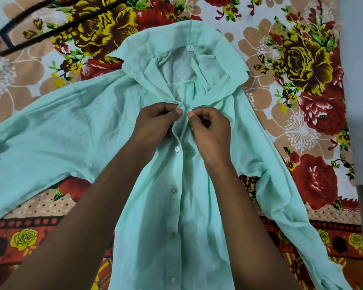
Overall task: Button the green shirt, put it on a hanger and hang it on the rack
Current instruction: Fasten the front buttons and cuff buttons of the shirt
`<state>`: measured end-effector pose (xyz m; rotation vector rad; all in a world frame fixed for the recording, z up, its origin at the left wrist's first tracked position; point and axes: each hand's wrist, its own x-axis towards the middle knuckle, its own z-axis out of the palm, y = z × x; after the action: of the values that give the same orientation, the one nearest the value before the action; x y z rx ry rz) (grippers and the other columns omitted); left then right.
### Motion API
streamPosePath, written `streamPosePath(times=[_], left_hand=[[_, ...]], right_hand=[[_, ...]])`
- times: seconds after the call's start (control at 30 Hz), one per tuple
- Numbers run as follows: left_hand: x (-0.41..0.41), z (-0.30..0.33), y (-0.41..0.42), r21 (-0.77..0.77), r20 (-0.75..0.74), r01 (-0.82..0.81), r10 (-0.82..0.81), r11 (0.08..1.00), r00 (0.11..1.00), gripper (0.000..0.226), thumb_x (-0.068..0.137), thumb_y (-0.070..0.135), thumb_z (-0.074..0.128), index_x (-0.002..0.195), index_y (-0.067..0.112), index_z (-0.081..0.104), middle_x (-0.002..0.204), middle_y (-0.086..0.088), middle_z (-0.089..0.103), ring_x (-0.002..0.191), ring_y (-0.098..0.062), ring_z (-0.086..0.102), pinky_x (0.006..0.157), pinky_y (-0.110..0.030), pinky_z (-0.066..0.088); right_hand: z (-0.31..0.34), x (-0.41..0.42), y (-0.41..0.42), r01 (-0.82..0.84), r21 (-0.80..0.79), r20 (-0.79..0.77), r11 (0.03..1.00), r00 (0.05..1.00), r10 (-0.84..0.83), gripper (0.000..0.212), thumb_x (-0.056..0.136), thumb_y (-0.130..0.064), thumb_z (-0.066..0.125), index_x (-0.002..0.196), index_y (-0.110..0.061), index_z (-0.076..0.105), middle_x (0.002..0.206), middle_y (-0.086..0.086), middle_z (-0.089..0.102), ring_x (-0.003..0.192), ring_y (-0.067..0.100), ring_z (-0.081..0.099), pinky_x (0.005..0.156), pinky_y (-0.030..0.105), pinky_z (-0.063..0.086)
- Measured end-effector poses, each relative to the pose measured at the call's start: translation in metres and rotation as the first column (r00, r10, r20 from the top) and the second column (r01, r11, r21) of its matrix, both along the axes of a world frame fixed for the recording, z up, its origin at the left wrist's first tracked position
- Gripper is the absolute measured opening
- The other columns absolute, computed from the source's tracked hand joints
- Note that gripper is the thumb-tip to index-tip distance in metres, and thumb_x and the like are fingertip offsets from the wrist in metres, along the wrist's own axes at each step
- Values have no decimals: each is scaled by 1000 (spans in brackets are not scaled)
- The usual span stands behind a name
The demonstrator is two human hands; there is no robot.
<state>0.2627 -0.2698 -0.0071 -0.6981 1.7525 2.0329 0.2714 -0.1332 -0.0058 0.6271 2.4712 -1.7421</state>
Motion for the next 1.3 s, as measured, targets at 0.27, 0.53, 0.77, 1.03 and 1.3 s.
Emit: streamPosePath(times=[0.27, 0.53, 0.77, 1.03, 1.3], left_hand=[[1, 8, -6, -6, -50, -72, 72, 997, 996, 13, 97, 15, 70, 91, 6, 76, 90, -16, 74, 83, -28, 71, 85, -45, 60], [9, 6, -1, 107, -2, -197, 199, 974, 980, 12, 95, 15, 74, 98, 6, 80, 90, -19, 66, 86, -29, 60, 101, -53, 55], [11, 4, 3, 34, -63, -177, 179, 984, 982, 9, 93, 13, 76, 96, 6, 80, 79, -12, 69, 79, -24, 64, 91, -42, 59], [17, 8, 0, 0, -164, -156, 154, 988, 974, 32, 87, -15, 64, 112, 2, 76, 98, -21, 76, 85, -19, 72, 88, -29, 60], [17, 2, 2, -142, -242, -145, 108, 979, 964, 19, 84, -3, 74, 97, 10, 76, 86, -9, 76, 85, -19, 74, 89, -38, 62]], right_hand=[[12, -2, -7, 11, 129, -105, 992, 994, 2, 5, 91, -11, 75, 94, -8, 78, 81, -10, 74, 74, -4, 68, 71, 5, 50], [13, -1, -8, -10, 11, -36, 1000, 999, 10, 5, 91, -14, 74, 93, -14, 79, 82, -6, 77, 74, 8, 71, 80, 29, 62], [11, 1, -7, -22, 9, -36, 1000, 999, 23, 5, 92, -15, 74, 94, -13, 78, 82, -6, 76, 75, 8, 71, 79, 28, 61], [11, -1, -6, -48, 44, -44, 998, 998, 50, 6, 92, -16, 74, 93, -13, 79, 83, -8, 77, 78, 4, 72, 81, 27, 61], [8, 1, -1, -106, 22, -20, 994, 994, 106, 9, 95, -17, 72, 97, -13, 79, 87, -5, 78, 83, 10, 75, 86, 38, 63]])
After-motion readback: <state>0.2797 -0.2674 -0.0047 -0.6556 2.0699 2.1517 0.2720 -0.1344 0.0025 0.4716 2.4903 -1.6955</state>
